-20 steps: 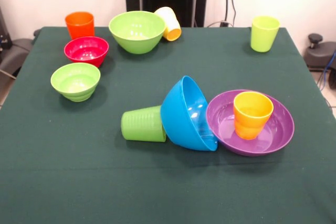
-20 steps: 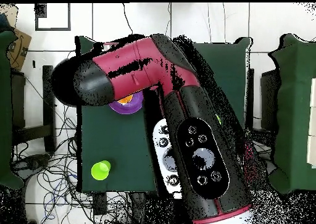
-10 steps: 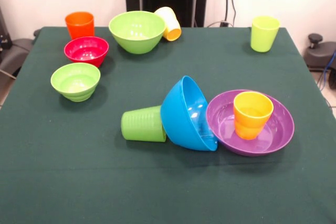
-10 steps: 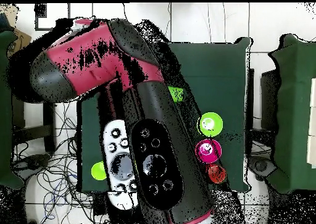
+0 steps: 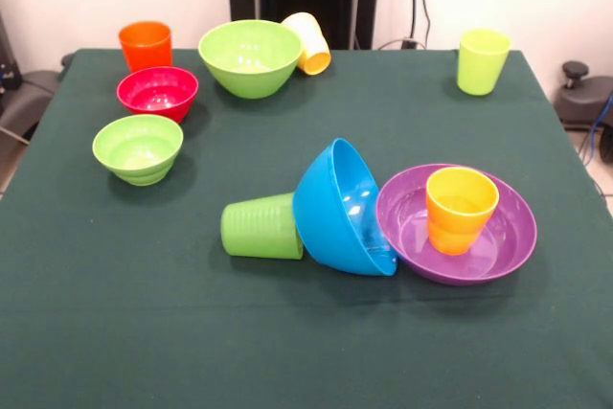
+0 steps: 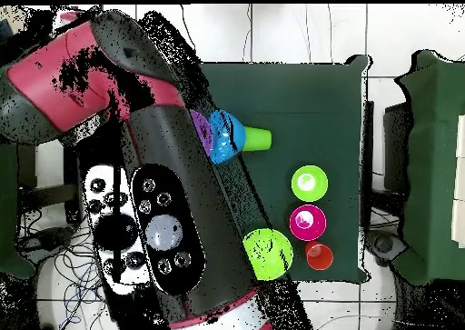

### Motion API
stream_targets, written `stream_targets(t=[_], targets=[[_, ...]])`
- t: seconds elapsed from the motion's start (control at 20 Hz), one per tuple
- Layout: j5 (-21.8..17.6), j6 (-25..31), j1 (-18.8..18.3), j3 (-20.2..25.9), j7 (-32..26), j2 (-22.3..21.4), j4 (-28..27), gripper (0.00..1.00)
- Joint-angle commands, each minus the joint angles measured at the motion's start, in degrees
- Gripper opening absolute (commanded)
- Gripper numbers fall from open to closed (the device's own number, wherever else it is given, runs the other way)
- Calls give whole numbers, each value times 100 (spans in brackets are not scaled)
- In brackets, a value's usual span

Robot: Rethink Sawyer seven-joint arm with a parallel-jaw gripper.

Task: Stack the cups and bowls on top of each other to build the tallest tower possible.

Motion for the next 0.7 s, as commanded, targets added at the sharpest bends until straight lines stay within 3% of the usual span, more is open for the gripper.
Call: stream_targets(t=[0.05,0.7], targets=[[-90,955,-454,-38,-664,798,205,100],[-225,361,-918,336,-1283,881,535,100]])
